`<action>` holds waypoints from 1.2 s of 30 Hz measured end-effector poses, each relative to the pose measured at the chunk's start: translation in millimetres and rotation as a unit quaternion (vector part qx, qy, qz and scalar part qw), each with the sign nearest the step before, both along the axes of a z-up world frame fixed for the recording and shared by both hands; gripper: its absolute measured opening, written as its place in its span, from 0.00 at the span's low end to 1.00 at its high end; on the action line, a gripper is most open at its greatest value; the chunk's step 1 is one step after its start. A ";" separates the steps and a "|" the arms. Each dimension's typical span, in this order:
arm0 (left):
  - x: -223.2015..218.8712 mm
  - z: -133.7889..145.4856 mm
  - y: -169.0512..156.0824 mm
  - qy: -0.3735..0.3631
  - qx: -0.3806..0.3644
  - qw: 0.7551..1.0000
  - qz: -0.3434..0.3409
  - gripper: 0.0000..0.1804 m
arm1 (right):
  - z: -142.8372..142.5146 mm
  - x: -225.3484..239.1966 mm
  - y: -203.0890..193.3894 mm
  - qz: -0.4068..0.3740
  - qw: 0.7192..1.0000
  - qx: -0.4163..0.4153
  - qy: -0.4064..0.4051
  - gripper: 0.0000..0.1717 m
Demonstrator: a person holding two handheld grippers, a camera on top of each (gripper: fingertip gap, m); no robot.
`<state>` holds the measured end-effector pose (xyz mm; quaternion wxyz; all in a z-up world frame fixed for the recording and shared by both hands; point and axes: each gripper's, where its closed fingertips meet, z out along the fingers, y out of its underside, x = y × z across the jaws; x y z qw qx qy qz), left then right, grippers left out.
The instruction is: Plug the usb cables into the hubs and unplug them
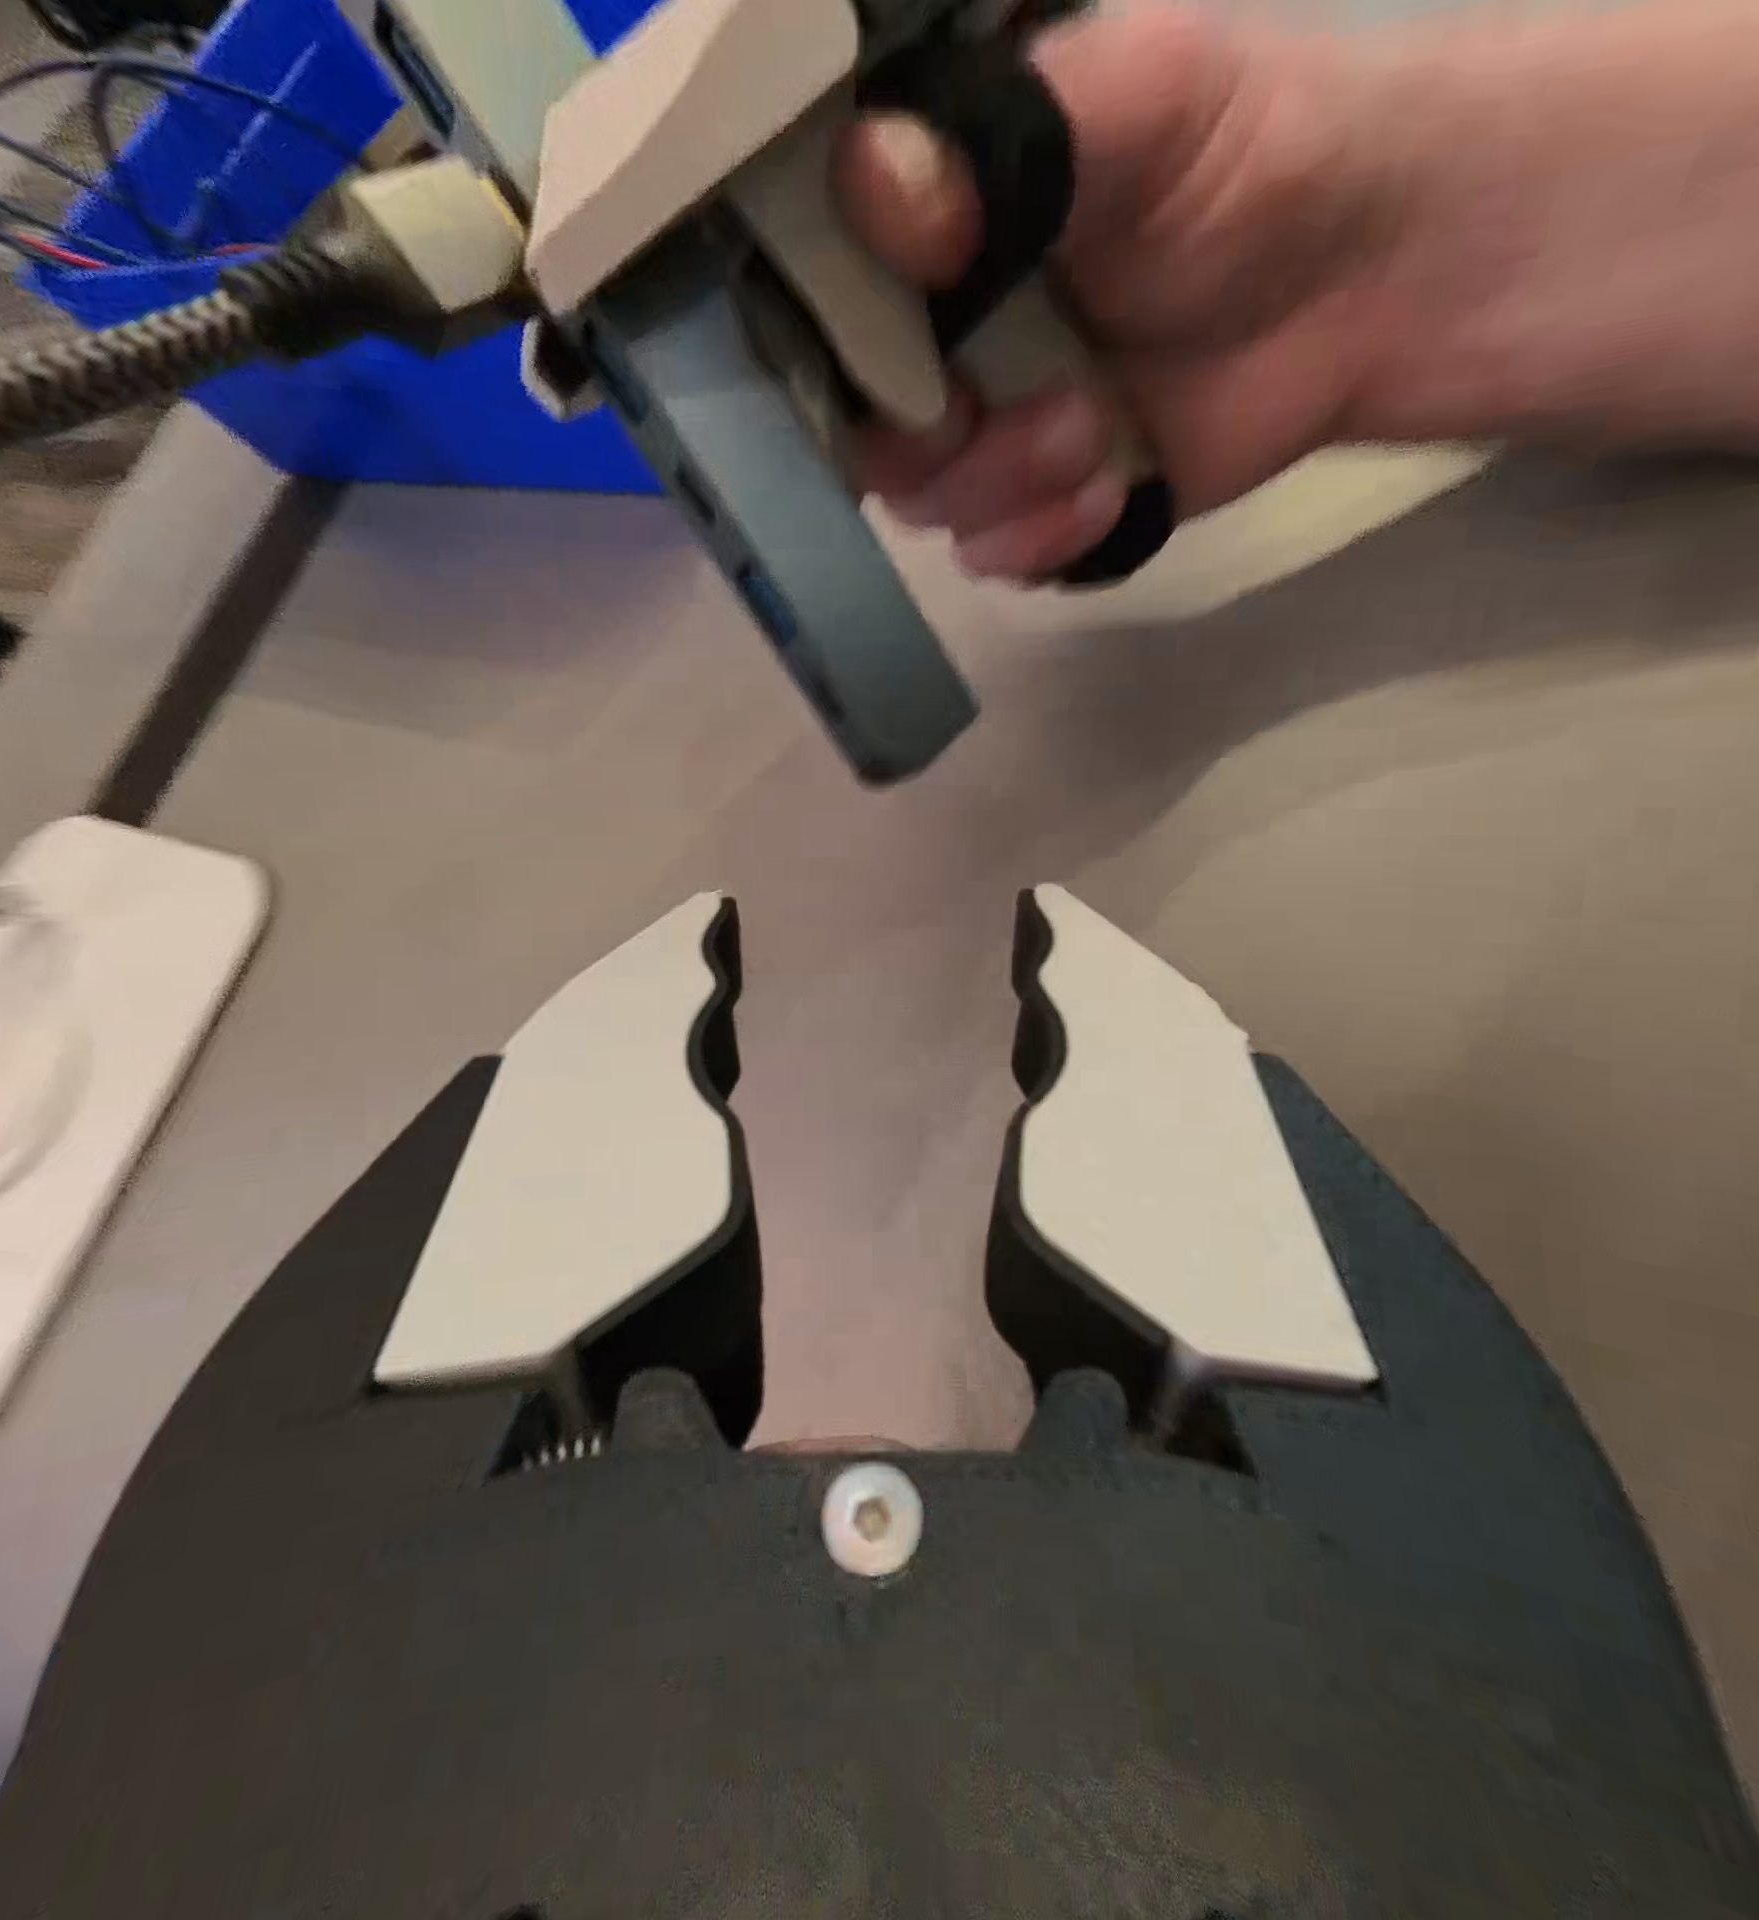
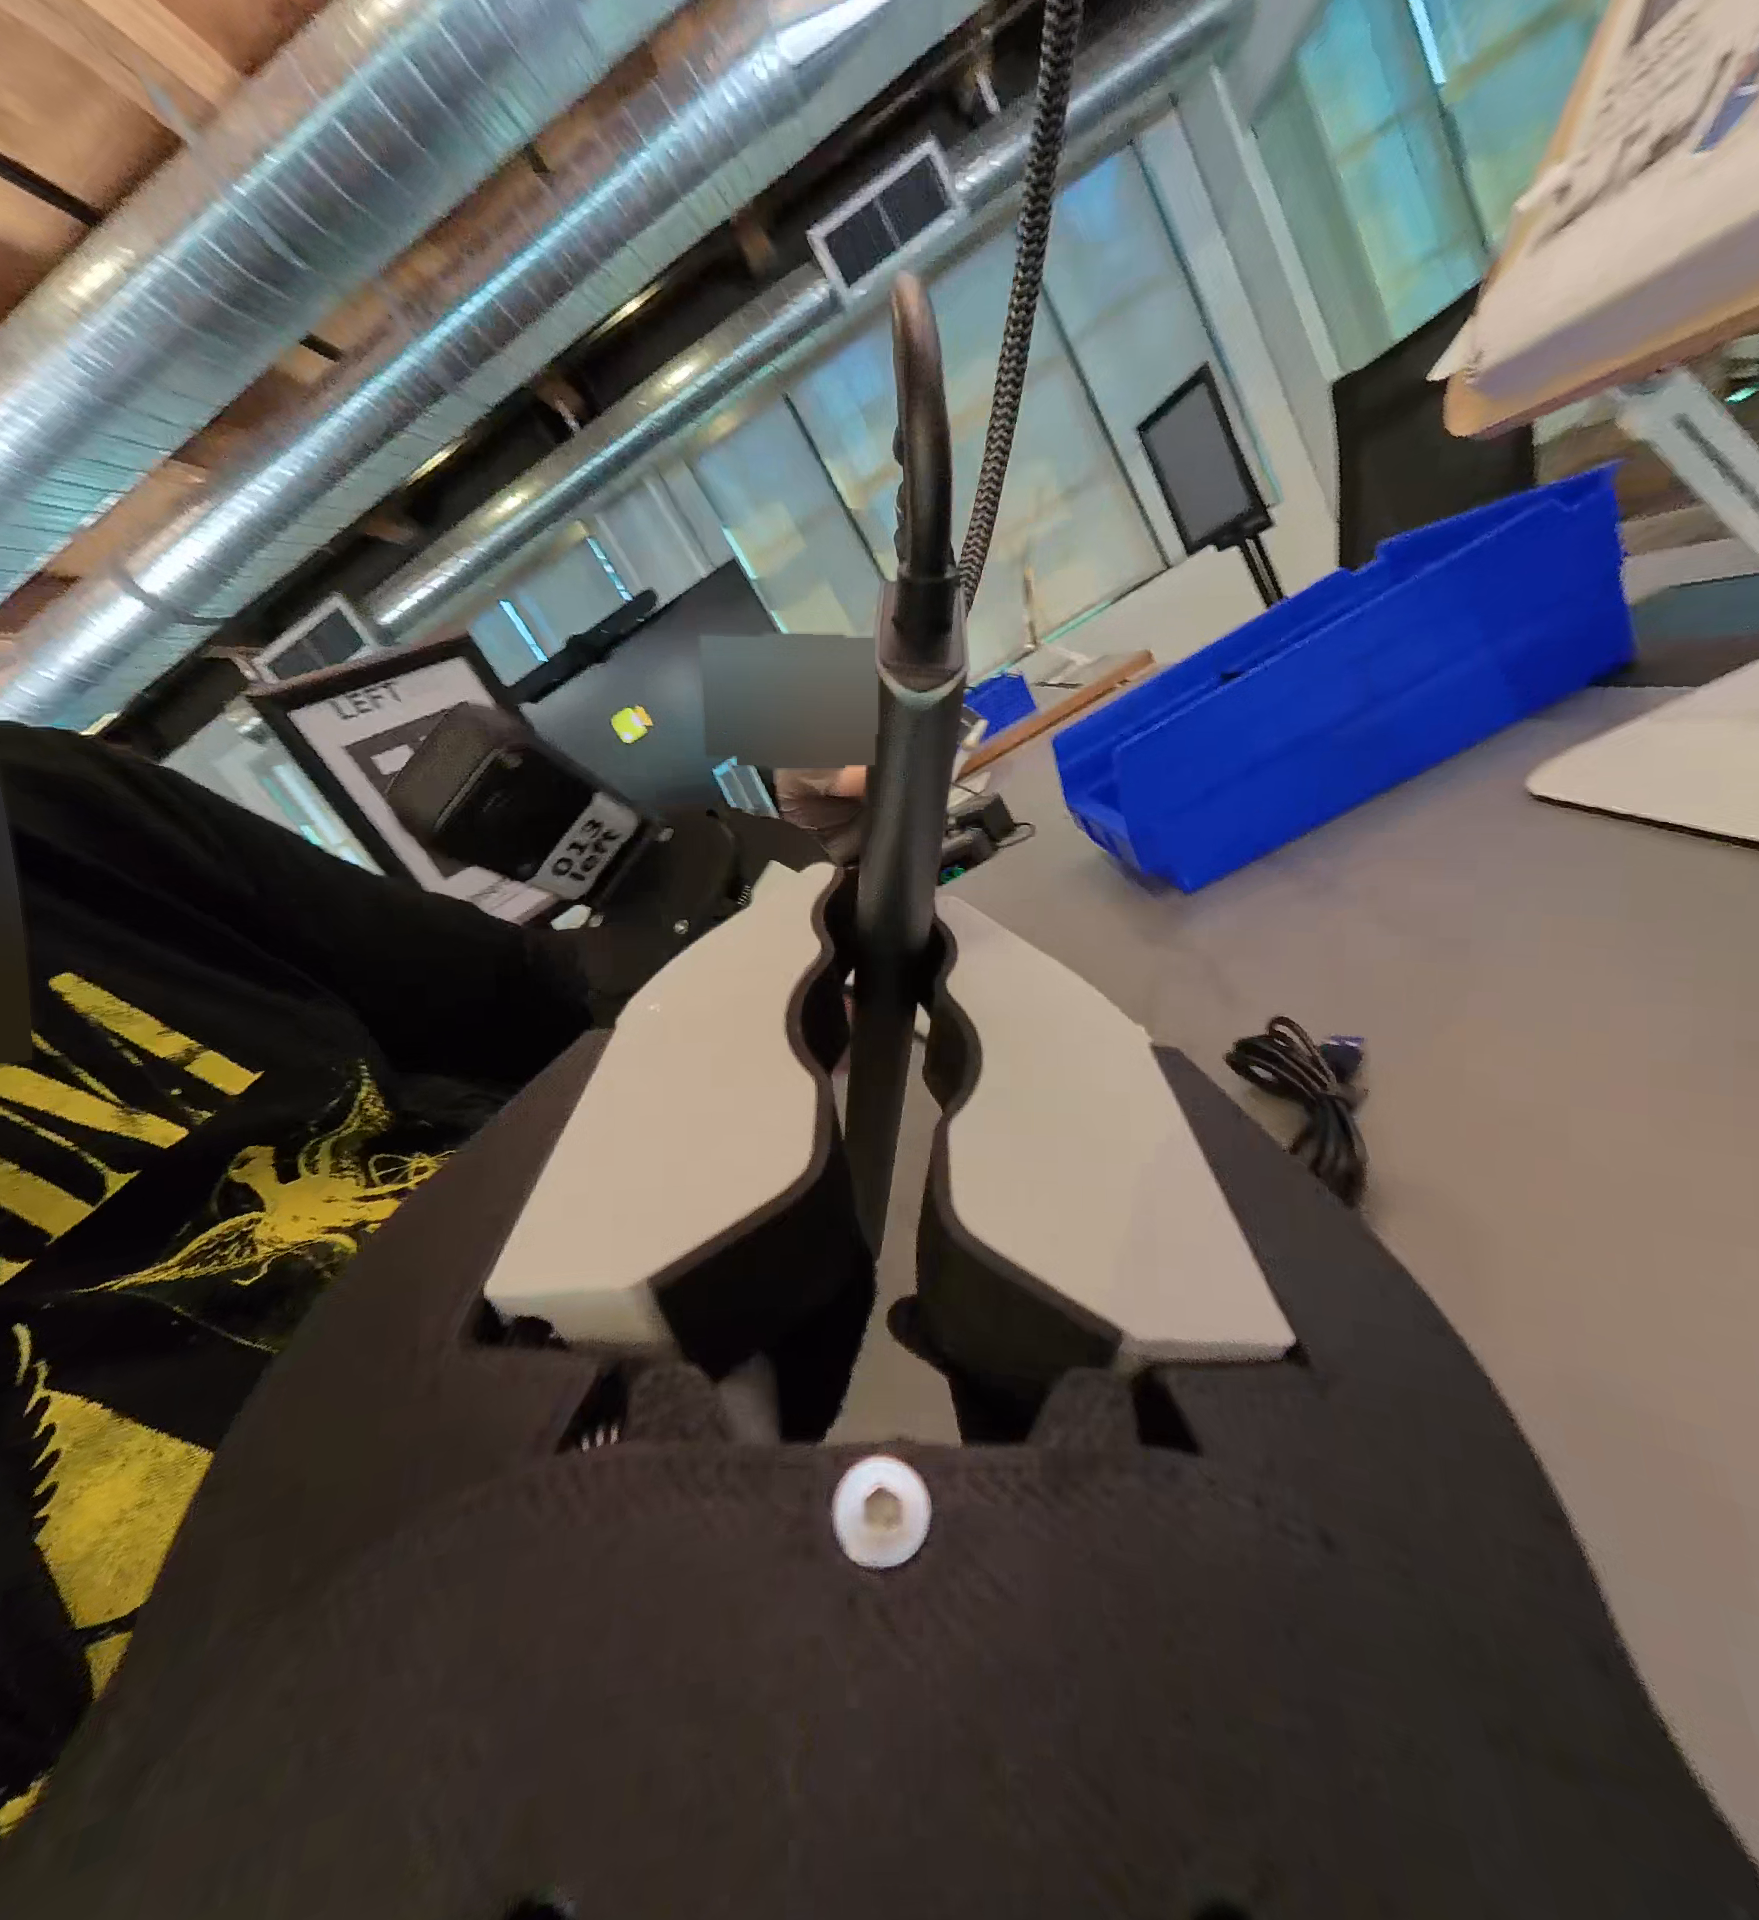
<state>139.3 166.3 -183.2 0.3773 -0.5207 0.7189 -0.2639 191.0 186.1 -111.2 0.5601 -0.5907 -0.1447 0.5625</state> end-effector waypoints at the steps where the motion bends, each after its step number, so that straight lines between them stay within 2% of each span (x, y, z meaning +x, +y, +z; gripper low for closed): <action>1: 5.5 1.0 -6.9 -0.006 -0.035 0.999 -0.004 0.28 | 0.9 -3.1 -1.5 0.008 1.000 0.005 0.002 0.06; 3: 16.0 1.6 -16.2 -0.015 -0.090 0.996 -0.008 0.28 | 0.6 -9.3 -4.0 0.021 1.000 0.008 -0.001 0.06; 5: 23.7 1.9 -28.5 -0.021 -0.155 0.988 -0.022 0.21 | 1.8 -15.2 -7.2 0.037 0.999 0.013 0.004 0.06; 6: 26.1 2.5 -31.4 -0.028 -0.179 0.983 -0.023 0.14 | 2.6 -17.7 -8.6 0.046 0.999 0.014 0.009 0.06; 11: 27.3 -0.2 -36.8 -0.048 -0.302 0.952 -0.012 0.08 | 3.8 -23.7 -9.2 0.044 0.999 0.021 -0.002 0.06; 17: 24.4 5.3 -41.6 -0.056 -0.388 0.920 -0.018 0.06 | 2.5 -23.5 -6.3 0.012 0.998 0.033 -0.048 0.09; 21: 23.4 12.8 -37.0 -0.067 -0.423 0.904 -0.017 0.06 | 1.9 -9.1 -1.4 -0.028 0.997 0.033 -0.065 0.21; 23: 22.6 14.7 -34.7 -0.069 -0.433 0.898 -0.017 0.06 | -0.6 -3.4 -2.0 -0.055 0.991 0.049 -0.113 0.21; 25: 21.6 17.7 -33.7 -0.068 -0.455 0.888 -0.020 0.06 | -6.5 1.4 -2.3 -0.102 0.970 0.085 -0.205 0.22; 27: 20.3 20.8 -31.3 -0.068 -0.477 0.876 -0.020 0.06 | -12.6 6.4 -3.4 -0.154 0.926 0.131 -0.318 0.23; 28: 18.8 23.5 -32.4 -0.064 -0.496 0.865 -0.027 0.06 | -13.1 9.7 -3.6 -0.187 0.892 0.160 -0.379 0.23; 30: 15.3 28.0 -35.2 -0.055 -0.523 0.850 -0.037 0.06 | -0.3 9.9 -5.3 -0.259 0.805 0.239 -0.477 0.24; 34: 6.5 41.3 -41.8 -0.047 -0.586 0.807 -0.057 0.06 | -3.0 -0.4 -5.4 -0.295 0.596 0.342 -0.664 0.29; 36: 3.0 42.6 -48.9 -0.035 -0.607 0.791 -0.065 0.06 | -6.1 -4.8 -3.3 -0.287 0.528 0.379 -0.703 0.32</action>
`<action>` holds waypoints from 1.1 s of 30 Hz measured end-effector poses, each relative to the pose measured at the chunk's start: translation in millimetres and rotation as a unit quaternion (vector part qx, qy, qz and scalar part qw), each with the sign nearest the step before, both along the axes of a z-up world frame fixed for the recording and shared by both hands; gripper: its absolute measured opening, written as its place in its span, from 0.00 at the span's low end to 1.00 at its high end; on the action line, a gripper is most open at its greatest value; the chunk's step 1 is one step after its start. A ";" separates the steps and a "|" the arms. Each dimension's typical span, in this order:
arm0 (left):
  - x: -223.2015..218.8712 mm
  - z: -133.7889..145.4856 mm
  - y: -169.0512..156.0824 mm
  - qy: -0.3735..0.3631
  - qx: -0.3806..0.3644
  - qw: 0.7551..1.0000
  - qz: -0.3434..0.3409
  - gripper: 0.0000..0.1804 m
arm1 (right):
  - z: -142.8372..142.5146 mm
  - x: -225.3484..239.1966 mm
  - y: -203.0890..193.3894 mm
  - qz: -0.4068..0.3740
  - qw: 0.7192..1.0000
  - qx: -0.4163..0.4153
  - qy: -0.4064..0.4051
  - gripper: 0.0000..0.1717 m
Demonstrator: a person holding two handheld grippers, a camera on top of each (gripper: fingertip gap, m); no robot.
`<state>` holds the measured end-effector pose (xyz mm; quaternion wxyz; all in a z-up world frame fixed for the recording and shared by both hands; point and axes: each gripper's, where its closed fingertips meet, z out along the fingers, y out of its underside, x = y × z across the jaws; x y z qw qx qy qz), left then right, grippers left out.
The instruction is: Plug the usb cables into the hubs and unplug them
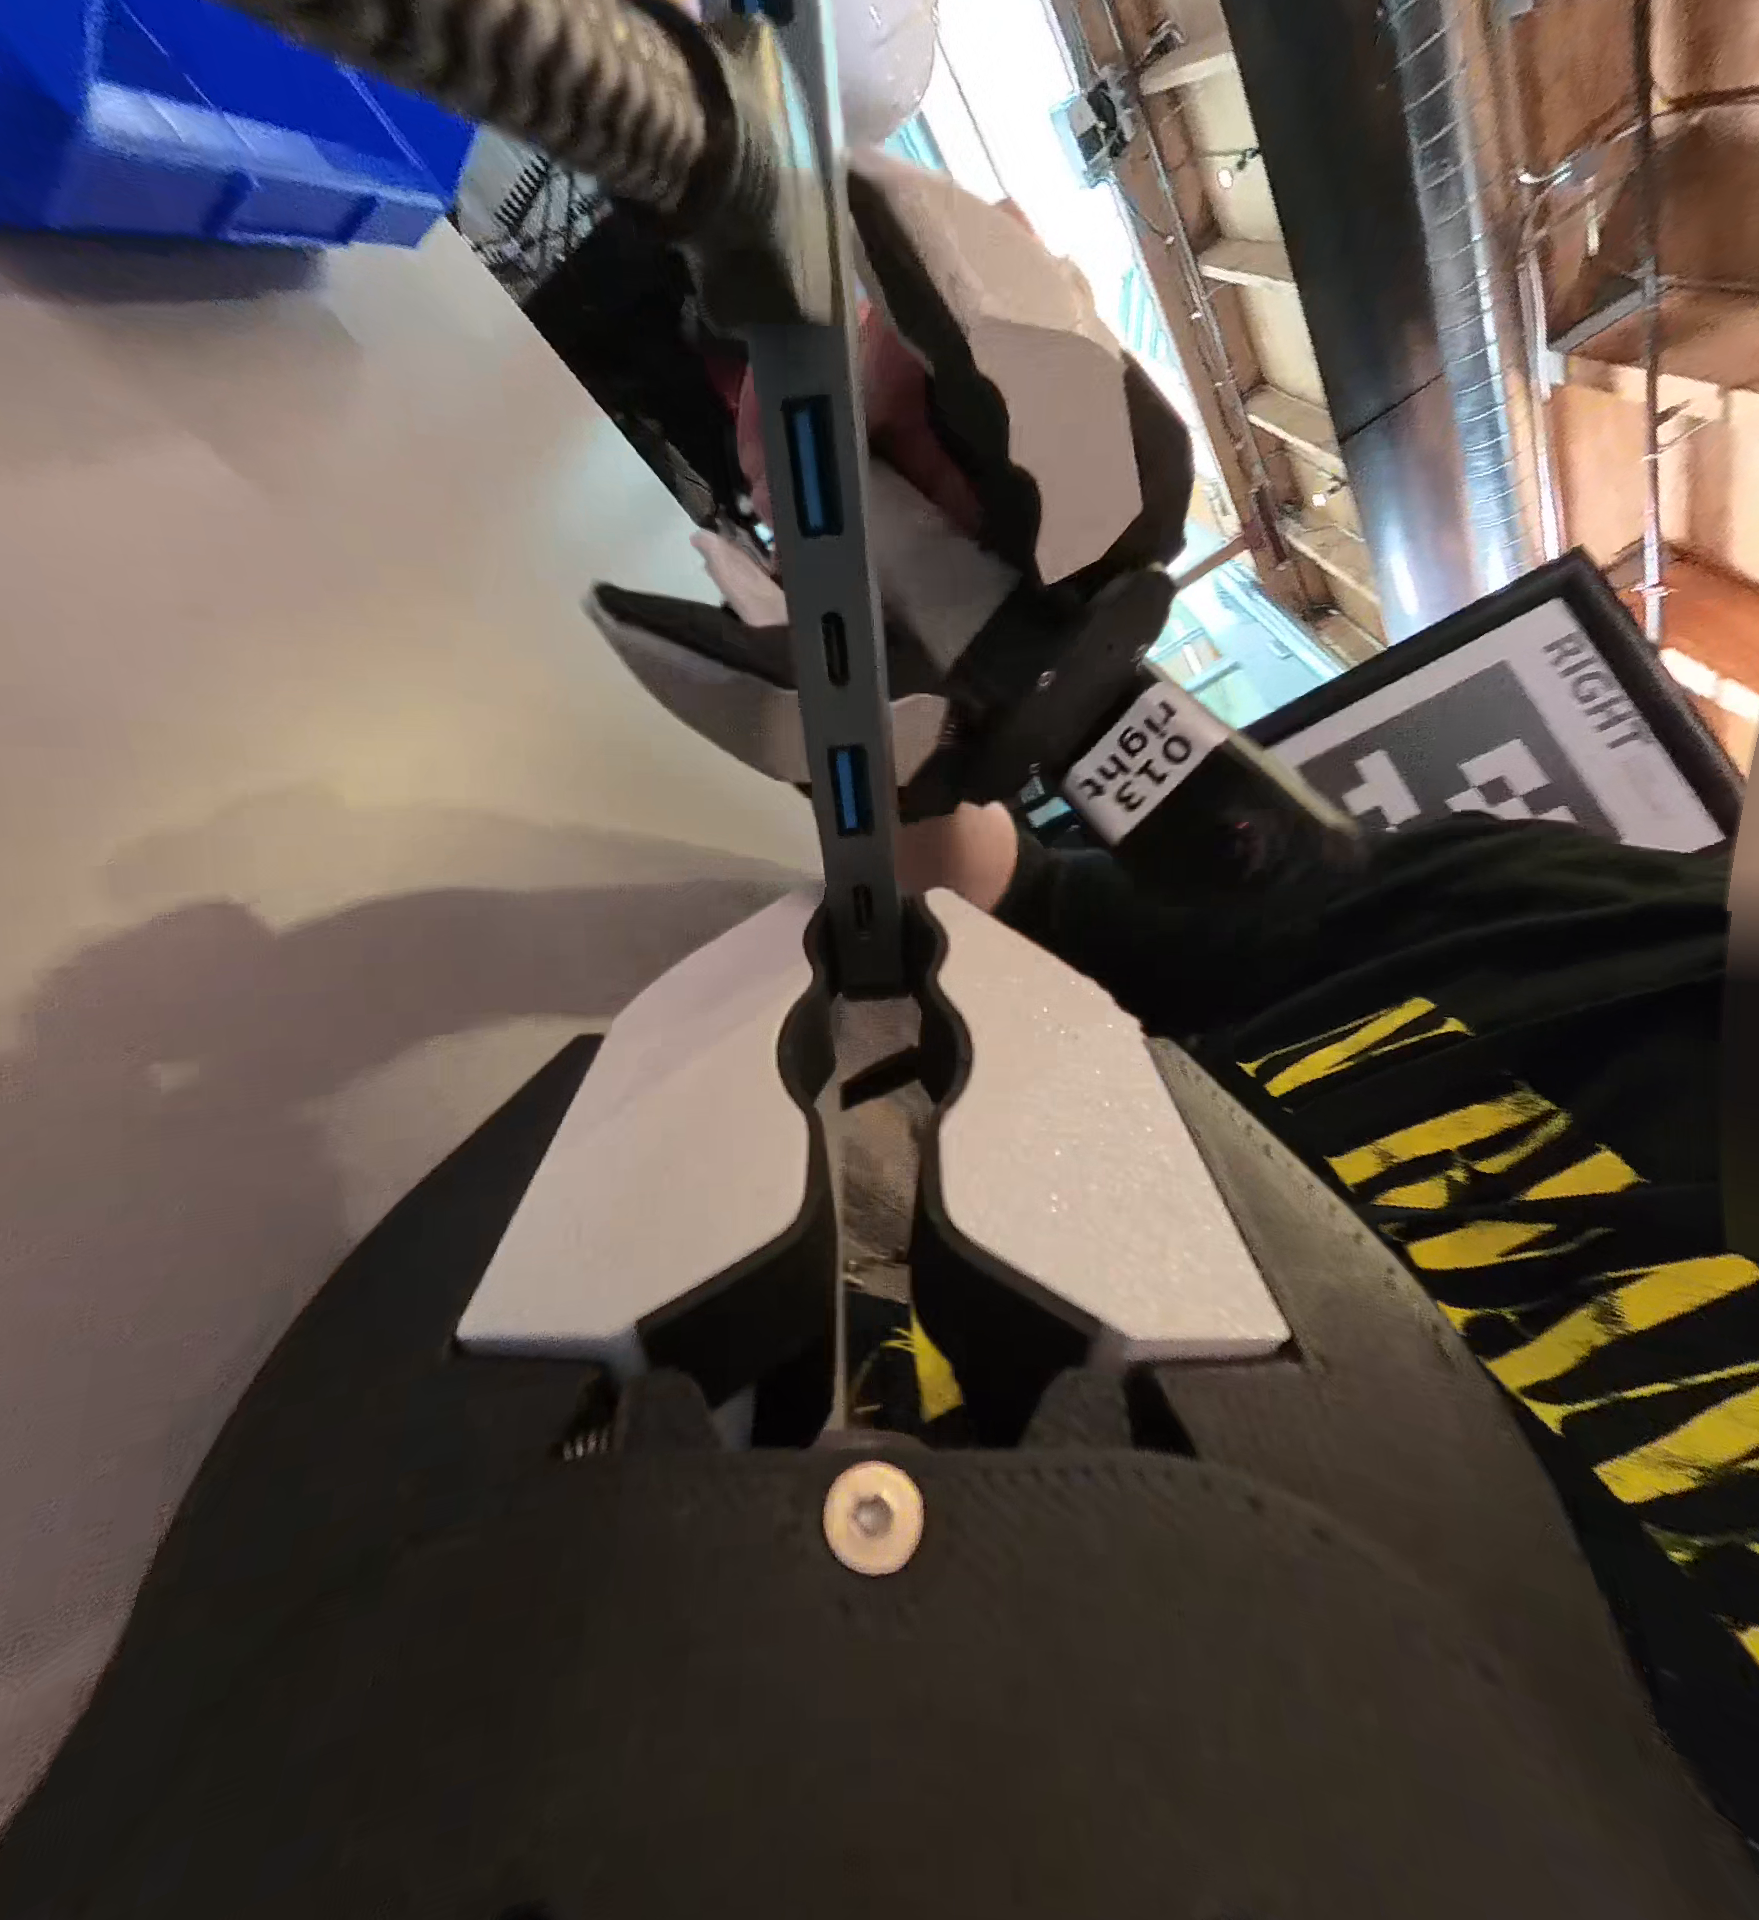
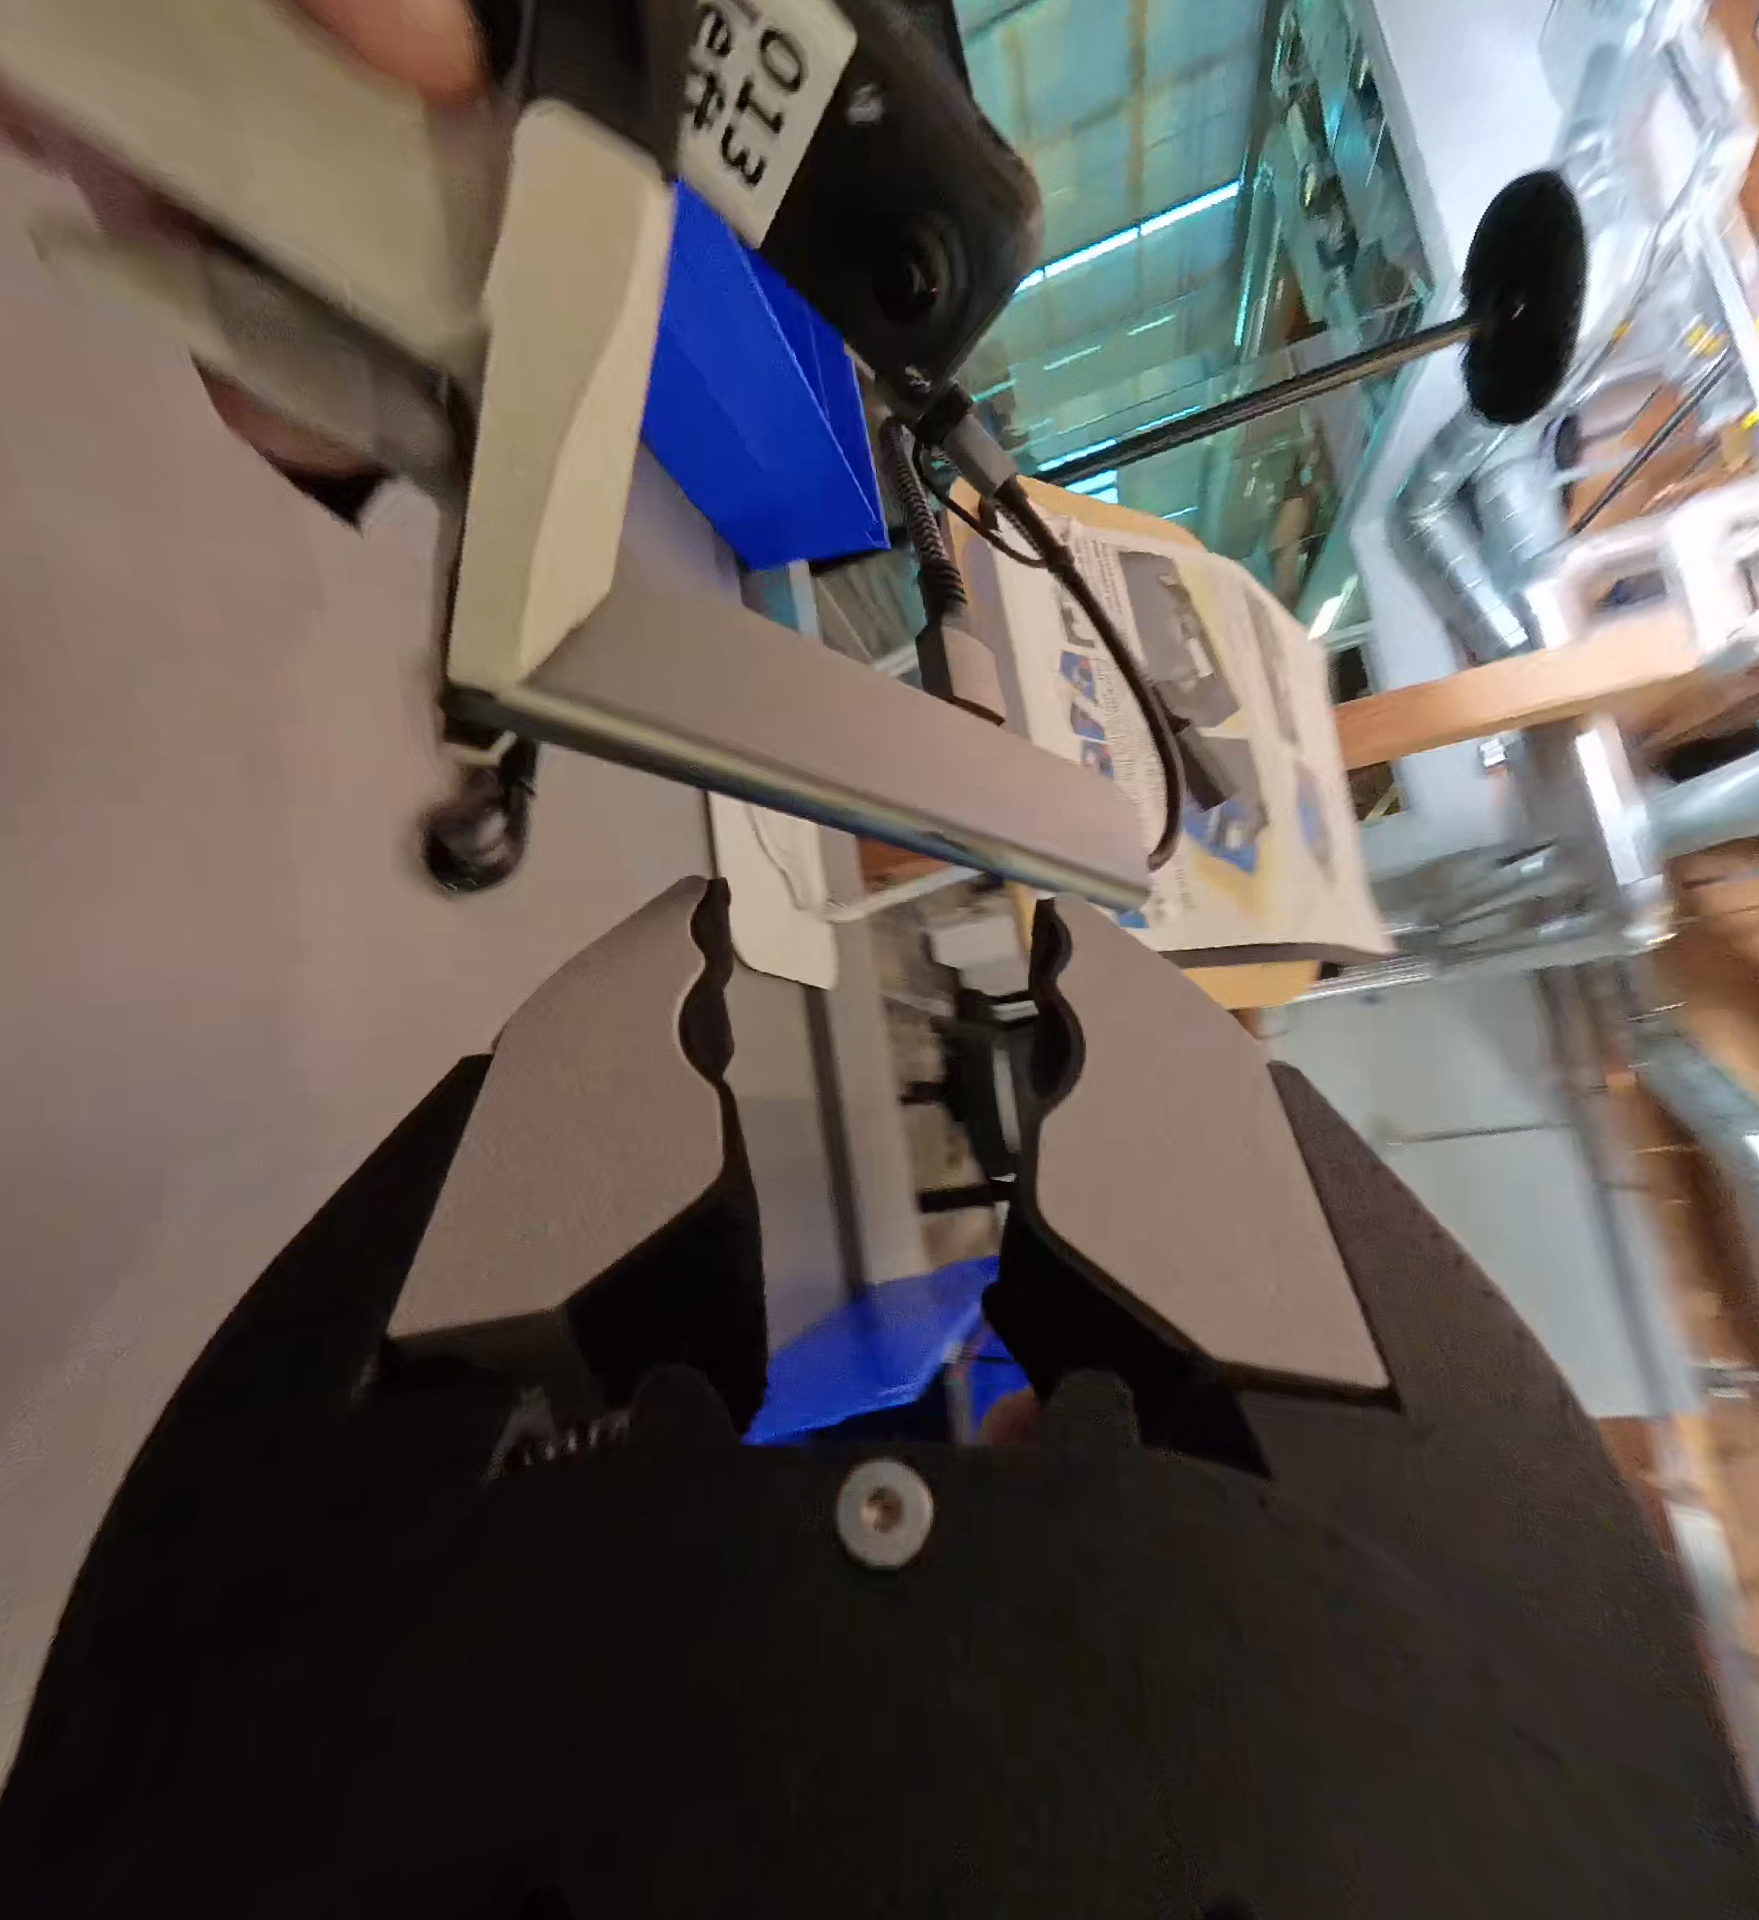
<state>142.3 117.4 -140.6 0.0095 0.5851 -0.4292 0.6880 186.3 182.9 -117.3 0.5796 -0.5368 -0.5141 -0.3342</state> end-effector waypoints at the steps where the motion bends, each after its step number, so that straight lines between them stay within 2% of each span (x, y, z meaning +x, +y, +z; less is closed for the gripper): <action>1: -1.3 0.7 -3.4 0.003 -0.014 1.000 -0.006 0.06 | -0.2 -2.7 0.9 0.003 1.000 0.011 -0.028 0.32; 2: -2.1 1.4 -6.4 0.005 -0.026 1.000 -0.012 0.06 | -0.3 -7.3 0.9 0.011 0.998 0.022 -0.055 0.34; 6: 1.8 5.7 -17.2 0.005 -0.070 0.997 -0.020 0.06 | -6.6 -25.6 3.0 0.032 0.988 0.054 -0.141 0.29; 7: 3.7 6.3 -19.0 0.005 -0.079 0.997 -0.017 0.07 | -4.5 -25.0 5.7 0.026 0.986 0.069 -0.150 0.23; 8: 4.9 9.7 -20.9 0.000 -0.100 0.995 -0.017 0.07 | -0.8 -24.4 7.1 0.024 0.985 0.082 -0.150 0.14; 10: 7.5 18.1 -20.9 -0.014 -0.137 0.990 -0.006 0.08 | -2.4 -21.6 9.5 0.021 0.986 0.072 -0.151 0.07; 13: 9.4 24.7 -19.1 -0.027 -0.157 0.987 0.011 0.10 | -11.8 -18.1 11.1 0.022 0.992 0.025 -0.124 0.05; 15: 5.3 34.4 -17.2 -0.046 -0.159 0.986 0.013 0.11 | -15.4 -13.3 11.9 0.015 0.997 -0.012 -0.076 0.06; 18: -7.1 26.2 -8.3 -0.026 -0.094 0.995 0.032 0.14 | -12.6 5.4 15.8 -0.006 0.998 -0.053 0.040 0.06; 21: -23.2 -1.6 27.6 0.027 0.056 0.994 0.087 0.16 | -3.6 28.6 18.0 -0.021 0.976 -0.095 0.196 0.05; 22: -28.1 -10.0 47.1 0.049 0.111 0.986 0.116 0.17 | -3.4 35.8 19.3 -0.027 0.965 -0.109 0.235 0.06; 24: -37.4 -27.2 90.2 0.104 0.237 0.952 0.163 0.17 | -3.6 45.0 22.2 -0.027 0.947 -0.126 0.294 0.06; 26: -41.0 -32.7 128.2 0.137 0.306 0.920 0.204 0.15 | -4.4 51.5 25.0 -0.030 0.942 -0.125 0.310 0.06; 28: -38.8 -42.1 152.7 0.172 0.328 0.903 0.215 0.14 | -8.0 54.4 26.9 -0.031 0.937 -0.132 0.323 0.06; 30: -31.3 -55.0 165.5 0.200 0.326 0.900 0.209 0.13 | -12.5 55.3 27.6 -0.026 0.932 -0.138 0.334 0.06; 33: -26.4 -86.2 176.8 0.247 0.385 0.874 0.162 0.14 | -16.2 52.6 25.9 -0.013 0.927 -0.148 0.343 0.06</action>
